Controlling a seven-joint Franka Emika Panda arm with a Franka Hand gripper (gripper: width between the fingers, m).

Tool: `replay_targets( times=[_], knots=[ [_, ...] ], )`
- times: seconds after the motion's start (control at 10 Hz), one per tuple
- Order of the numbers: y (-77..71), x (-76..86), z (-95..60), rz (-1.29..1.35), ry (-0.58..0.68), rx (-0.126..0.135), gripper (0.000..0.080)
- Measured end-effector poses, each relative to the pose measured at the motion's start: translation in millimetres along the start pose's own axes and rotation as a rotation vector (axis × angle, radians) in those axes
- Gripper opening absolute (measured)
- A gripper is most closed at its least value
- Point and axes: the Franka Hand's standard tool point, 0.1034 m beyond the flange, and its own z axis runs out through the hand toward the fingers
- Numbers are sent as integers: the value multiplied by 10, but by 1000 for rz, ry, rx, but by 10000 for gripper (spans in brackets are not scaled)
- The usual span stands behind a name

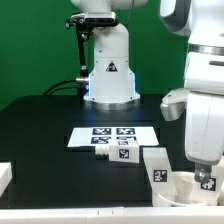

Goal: Assemble stool

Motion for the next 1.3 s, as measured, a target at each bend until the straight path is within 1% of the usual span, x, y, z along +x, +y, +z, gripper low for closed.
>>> replay_targets(
  times=[0.1,0.2,0.3,0.4,0.7,0.8,0.9,1.1,1.3],
  knots=[
    [4,-8,1,22,-1,0,520],
    [9,-16,2,30,-2,-1,520],
    [7,-17,3,90,-2,0,381],
    [6,-21,5,192,-2,1,334],
    [7,-21,2,439,-2,2,334],
    [13,-27,-7,659,10,22,334],
    [29,-61,-1,815,18,39,334],
    [26,-58,2,905,14,37,334],
    [29,-57,-4,1122,12,39,334]
  ],
)
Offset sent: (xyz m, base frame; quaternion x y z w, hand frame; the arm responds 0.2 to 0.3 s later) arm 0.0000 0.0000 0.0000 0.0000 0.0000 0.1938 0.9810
